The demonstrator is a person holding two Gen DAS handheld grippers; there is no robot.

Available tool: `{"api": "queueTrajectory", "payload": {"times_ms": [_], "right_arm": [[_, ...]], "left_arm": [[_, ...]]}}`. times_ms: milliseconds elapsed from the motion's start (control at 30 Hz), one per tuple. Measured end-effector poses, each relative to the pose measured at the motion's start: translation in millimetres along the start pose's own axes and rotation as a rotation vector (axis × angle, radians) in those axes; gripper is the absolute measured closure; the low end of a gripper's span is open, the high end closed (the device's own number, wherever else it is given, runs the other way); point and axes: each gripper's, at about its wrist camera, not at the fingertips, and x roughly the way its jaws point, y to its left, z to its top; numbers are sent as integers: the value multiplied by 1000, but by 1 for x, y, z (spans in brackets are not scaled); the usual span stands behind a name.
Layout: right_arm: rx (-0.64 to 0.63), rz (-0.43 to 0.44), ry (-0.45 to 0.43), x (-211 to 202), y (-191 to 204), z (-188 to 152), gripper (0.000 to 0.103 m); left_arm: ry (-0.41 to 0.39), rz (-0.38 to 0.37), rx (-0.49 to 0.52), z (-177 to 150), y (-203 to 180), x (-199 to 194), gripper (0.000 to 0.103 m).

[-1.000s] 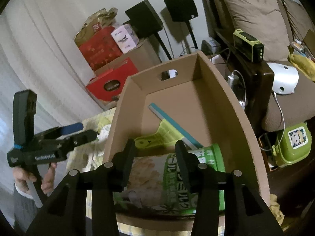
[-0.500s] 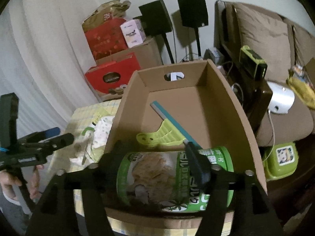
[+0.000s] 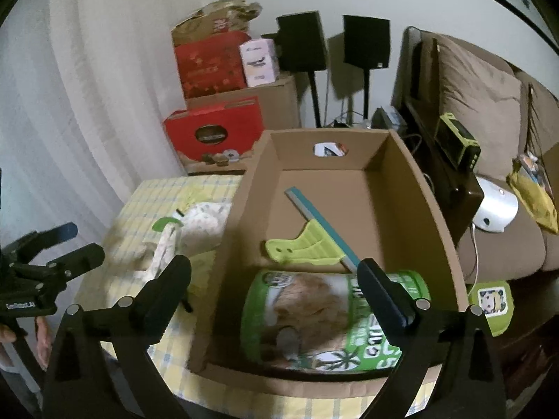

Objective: Organize objects
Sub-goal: 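Withdraw the left gripper from the box toward the shuttlecocks on the table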

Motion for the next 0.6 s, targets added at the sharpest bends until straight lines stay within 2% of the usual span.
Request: {"api": "queueTrajectory", "payload": {"times_ms": [233, 400, 600], "right_arm": [[-37, 25, -5, -3, 20, -2, 6], [-42, 47, -4, -3, 26, -2, 6], [-46, 68, -11, -5, 31, -1, 6]], "left_arm": [[9, 65, 12, -12, 14, -8, 0], [54, 45, -38, -18, 32, -2, 0], [77, 2, -81, -19, 37, 8, 0]]}}
